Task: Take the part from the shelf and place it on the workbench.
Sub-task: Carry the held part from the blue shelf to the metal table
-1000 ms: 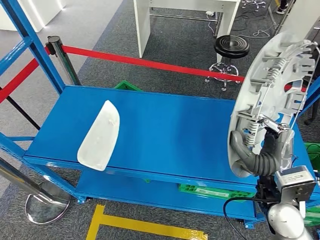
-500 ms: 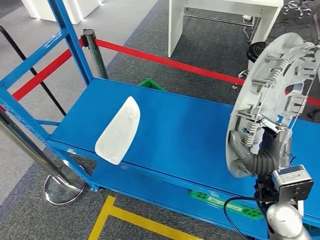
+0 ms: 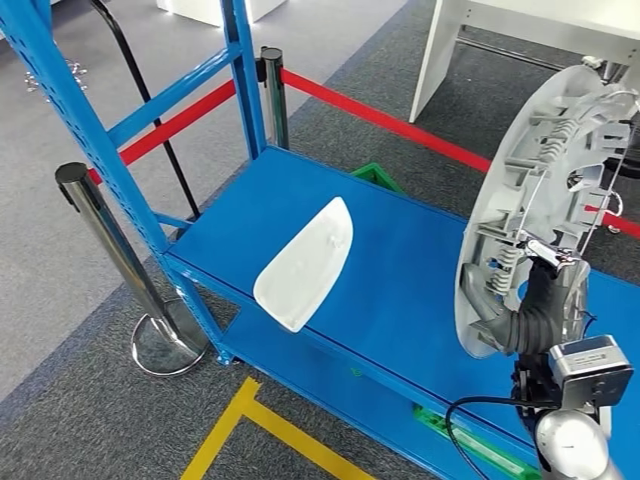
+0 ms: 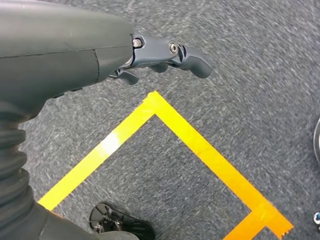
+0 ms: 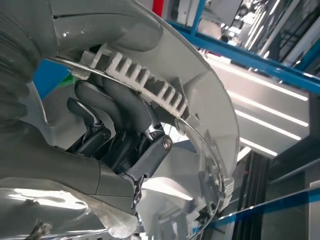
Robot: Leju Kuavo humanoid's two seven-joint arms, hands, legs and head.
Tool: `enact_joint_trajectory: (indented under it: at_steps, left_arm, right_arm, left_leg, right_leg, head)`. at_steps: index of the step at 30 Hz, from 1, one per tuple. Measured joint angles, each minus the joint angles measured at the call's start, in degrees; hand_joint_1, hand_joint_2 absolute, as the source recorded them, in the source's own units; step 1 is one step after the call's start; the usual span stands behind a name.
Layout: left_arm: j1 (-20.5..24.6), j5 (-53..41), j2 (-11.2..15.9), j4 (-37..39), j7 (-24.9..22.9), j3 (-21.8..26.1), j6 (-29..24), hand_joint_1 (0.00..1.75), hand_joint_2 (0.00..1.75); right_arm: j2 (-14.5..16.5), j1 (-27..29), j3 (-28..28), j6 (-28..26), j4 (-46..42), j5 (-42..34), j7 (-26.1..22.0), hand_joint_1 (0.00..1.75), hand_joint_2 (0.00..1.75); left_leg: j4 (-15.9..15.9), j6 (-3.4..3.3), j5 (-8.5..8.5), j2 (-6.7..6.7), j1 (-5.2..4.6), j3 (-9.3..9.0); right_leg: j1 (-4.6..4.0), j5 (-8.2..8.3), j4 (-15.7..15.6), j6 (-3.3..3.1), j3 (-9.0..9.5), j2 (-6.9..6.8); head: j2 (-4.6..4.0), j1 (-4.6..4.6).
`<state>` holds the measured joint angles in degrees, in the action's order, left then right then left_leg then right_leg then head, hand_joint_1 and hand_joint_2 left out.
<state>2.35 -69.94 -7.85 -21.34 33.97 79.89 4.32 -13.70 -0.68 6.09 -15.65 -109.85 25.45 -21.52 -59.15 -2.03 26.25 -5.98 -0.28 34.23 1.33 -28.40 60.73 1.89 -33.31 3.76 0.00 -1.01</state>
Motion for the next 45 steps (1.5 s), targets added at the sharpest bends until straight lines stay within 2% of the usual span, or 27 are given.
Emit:
enact_joint_trajectory:
  at_steps: [2,3,4,7,9,11,12,13,15,16,19,21,23,25,26,27,28,30,32,34,36,38,40,41,42,43,45]
  left_arm:
    - [0.0,-0.1,0.0,0.1,0.0,0.0,0.0,0.00,1.75]
    - [-0.1,-0.1,0.1,0.1,0.0,0.0,0.0,0.00,1.75]
    - [-0.2,-0.1,0.1,0.2,0.0,0.0,-0.1,0.00,1.75]
    - [-0.2,-0.2,0.1,0.4,0.0,0.0,-0.1,0.00,1.75]
    - [-0.2,-0.2,0.2,0.4,0.0,0.0,-0.1,0.00,1.75]
    - [0.0,-0.2,0.2,0.5,0.0,0.0,-0.1,0.00,1.75]
    - [0.0,-0.2,0.2,0.5,0.0,0.0,-0.1,0.00,1.75]
    - [0.0,-0.3,0.2,0.6,0.0,0.0,-0.1,0.00,1.75]
    - [0.1,-0.3,0.3,0.7,0.0,0.0,-0.2,0.00,1.75]
    - [0.2,-0.3,0.4,0.8,0.0,0.0,-0.2,0.00,1.75]
    - [0.1,-0.3,0.5,0.8,0.1,-0.1,-0.4,0.00,1.75]
    - [0.0,-0.3,0.5,0.9,0.1,-0.1,-0.5,0.00,1.75]
    - [0.2,-0.3,0.5,1.0,0.1,-0.1,-0.6,0.00,1.75]
    - [0.4,-0.3,0.5,1.2,0.1,-0.1,-0.6,0.00,1.75]
    - [0.4,-0.3,0.5,1.2,0.1,-0.1,-0.6,0.00,1.75]
    - [0.4,-0.3,0.5,1.3,0.1,-0.1,-0.6,0.00,1.75]
    - [0.4,-0.3,0.5,1.3,0.1,-0.1,-0.6,0.00,1.75]
    - [0.5,-0.2,0.5,1.5,0.1,-0.1,-0.6,0.00,1.75]
    - [0.5,-0.2,0.6,1.6,0.2,-0.1,-0.7,0.00,1.75]
    - [0.5,-0.2,0.6,1.7,0.2,-0.1,-0.7,0.00,1.75]
    - [0.5,-0.2,0.6,1.8,0.2,-0.1,-0.8,0.00,1.75]
    - [0.6,-0.2,0.6,1.9,0.2,-0.1,-0.9,0.00,1.75]
    - [0.8,-0.2,0.6,2.0,0.2,-0.1,-0.9,0.00,1.75]
    - [0.8,-0.2,0.6,2.1,0.2,-0.1,-0.9,0.00,1.75]
    - [0.7,-0.2,0.6,2.2,0.2,-0.1,-0.9,0.00,1.75]
    - [0.7,-0.2,0.7,2.2,0.2,-0.1,-0.9,0.00,1.75]
    - [0.7,-0.2,0.7,2.2,0.2,-0.1,-0.9,0.00,1.75]
  right_arm:
    - [0.0,-0.1,0.0,0.1,-0.1,0.1,0.0,1.75,1.75]
    - [0.0,-0.1,0.0,0.1,-0.1,0.1,0.0,1.75,1.75]
    - [0.0,-0.2,0.1,0.1,-0.2,0.1,0.0,1.75,1.75]
    - [0.0,-0.1,0.2,0.2,-0.3,0.2,0.0,1.75,1.75]
    - [0.0,-0.1,0.2,0.2,-0.3,0.2,0.0,1.75,1.75]
    - [0.0,-0.1,0.2,0.3,-0.4,0.3,0.0,1.75,1.75]
    - [0.0,-0.2,0.4,0.3,-0.4,0.5,0.0,1.75,1.75]
    - [0.0,-0.2,0.5,0.3,-0.5,0.6,0.0,1.75,1.75]
    - [0.0,-0.2,0.9,0.3,-0.8,0.8,-0.1,1.75,1.75]
    - [0.0,-0.2,1.0,0.3,-1.0,0.9,-0.2,1.75,1.75]
    - [0.0,-0.3,1.8,0.4,-1.7,1.3,-0.5,1.75,1.75]
    - [0.0,-0.4,2.4,0.4,-2.1,1.6,-0.7,1.75,1.75]
    - [0.0,-0.3,3.0,0.4,-2.4,1.9,-0.7,1.75,1.75]
    - [0.0,-0.2,3.6,0.4,-2.5,2.1,-0.9,1.75,1.75]
    - [0.0,-0.2,3.9,0.4,-2.6,2.2,-1.0,1.75,1.75]
    - [0.0,-0.2,4.2,0.4,-2.7,2.3,-1.0,1.75,1.75]
    - [0.0,-0.2,4.4,0.4,-2.9,2.4,-1.1,1.75,1.75]
    - [0.0,-0.2,4.8,0.4,-3.2,2.6,-1.2,1.75,1.75]
    - [0.0,-0.2,5.2,0.3,-3.5,3.0,-1.5,1.75,1.75]
    - [0.0,-0.2,5.9,0.2,-3.9,3.4,-1.7,1.75,1.75]
    - [0.1,-0.3,6.5,0.0,-4.3,3.7,-1.7,1.75,1.75]
    - [0.1,-0.3,7.0,-0.1,-4.6,4.0,-1.7,1.75,1.75]
    - [0.2,-0.3,7.2,-0.1,-4.7,4.1,-1.7,1.75,1.75]
    - [0.2,-0.3,7.4,-0.1,-4.8,4.1,-1.7,1.75,1.75]
    - [0.2,-0.3,7.5,-0.1,-4.8,4.1,-1.7,1.75,1.75]
    - [0.2,-0.3,7.6,-0.1,-4.9,4.1,-1.6,1.75,1.75]
    - [0.2,-0.3,7.7,-0.2,-5.1,4.3,-1.6,1.75,1.75]
  left_leg:
    - [-0.1,0.63,-0.27,-1.21,0.23,0.69]
    - [-0.2,0.97,-0.39,-1.79,0.36,0.93]
    - [-0.4,1.30,-0.27,-1.47,0.33,1.08]
    - [-2.0,1.92,0.91,1.56,-0.01,1.72]
    - [-2.4,1.97,1.18,2.05,-0.01,1.92]
    - [-9.2,2.37,4.02,3.65,0.21,5.35]
    - [-11.4,2.54,4.24,4.52,0.38,6.44]
    - [-11.4,2.55,3.49,6.06,0.46,6.38]
    - [-3.8,1.91,-0.10,8.45,-0.02,2.50]
    - [-1.2,1.50,-0.73,9.37,-0.32,1.26]
    - [-0.2,0.46,-0.50,8.27,-0.46,1.22]
    - [0.3,-0.22,-0.71,7.07,-0.11,0.92]
    - [0.5,-0.64,-0.77,5.78,0.04,0.81]
    - [0.5,-0.77,-0.70,4.27,-0.05,0.75]
    - [0.5,-0.80,-0.67,3.48,-0.10,0.66]
    - [0.4,-0.79,-0.64,2.67,-0.11,0.53]
    - [0.4,-0.71,-0.58,1.85,-0.10,0.37]
    - [0.2,-0.39,-0.49,0.37,-0.04,0.45]
    - [-0.1,0.31,-0.68,-0.95,0.22,1.14]
    - [-0.1,1.12,-0.91,-1.97,0.49,1.63]
    - [-1.7,1.86,0.17,0.29,0.30,2.34]
    - [-7.7,2.57,3.32,3.94,0.23,5.11]
    - [-14.8,3.06,5.99,5.09,0.59,8.58]
    - [-16.2,3.19,5.99,5.21,0.73,9.25]
    - [-15.0,3.21,4.78,5.34,0.82,8.62]
    - [-11.8,3.11,2.81,5.71,0.82,6.87]
    - [-3.7,2.50,-0.26,7.82,0.35,2.64]
  right_leg:
    - [-0.06,-0.16,-1.6,-0.10,0.85,0.64]
    - [-0.04,-0.21,-1.9,-0.23,0.95,0.02]
    - [-0.01,-0.13,-2.1,-0.43,1.09,-0.67]
    - [0.18,-0.09,-2.5,-1.13,1.67,-2.24]
    - [0.17,-0.13,-2.5,-1.23,1.71,-2.37]
    - [0.09,-0.35,-2.5,-1.44,1.93,-3.90]
    - [0.03,-0.61,-2.5,-1.48,2.23,-5.28]
    - [-0.03,-0.98,-2.5,-1.45,2.72,-6.92]
    - [-0.33,-1.70,-2.5,-0.92,3.51,-9.14]
    - [-0.51,-1.94,-2.5,-0.64,3.72,-9.86]
    - [-0.67,-2.45,-2.8,0.27,4.09,-11.07]
    - [-0.46,-4.24,-0.7,0.64,3.33,-8.55]
    - [-0.33,-7.70,6.3,0.69,-0.09,-5.05]
    - [-0.38,-9.67,13.2,0.71,-4.06,-3.96]
    - [-0.40,-8.95,14.0,0.67,-4.92,-3.84]
    - [-0.41,-7.08,12.3,0.58,-4.66,-3.68]
    - [-0.35,-4.36,8.6,0.43,-3.40,-2.96]
    - [-0.06,-0.60,1.2,0.13,-0.39,0.07]
    - [0.00,-0.17,-1.6,-0.05,0.93,1.93]
    - [-0.12,-0.26,-2.2,-0.37,1.29,0.79]
    - [-0.03,-0.16,-2.8,-1.02,1.91,-0.95]
    - [-0.09,-0.32,-3.1,-1.58,2.45,-2.88]
    - [-0.24,-0.60,-3.1,-1.75,2.71,-4.79]
    - [-0.27,-0.75,-3.1,-1.72,2.85,-5.65]
    - [-0.28,-0.92,-3.1,-1.65,3.07,-6.47]
    - [-0.29,-1.13,-3.1,-1.53,3.38,-7.23]
    - [-0.45,-1.64,-3.0,-1.14,3.98,-8.58]
  head:
    - [0.00,0.14]
    - [0.00,0.13]
    - [0.00,0.17]
    - [0.00,0.59]
    - [0.00,0.77]
    - [0.00,0.90]
    - [0.00,0.94]
    - [0.00,0.98]
    - [0.00,1.02]
    - [0.00,0.96]
    - [0.00,0.80]
    - [0.00,0.67]
    - [0.00,0.40]
    - [0.00,0.28]
    - [0.00,0.28]
    - [0.00,0.27]
    - [0.00,0.27]
    - [0.00,0.36]
    - [0.00,0.48]
    - [0.00,0.51]
    - [0.00,0.84]
    - [0.00,1.24]
    - [0.00,1.32]
    - [0.00,1.32]
    - [0.00,1.33]
    - [0.00,1.34]
    - [0.00,1.36]
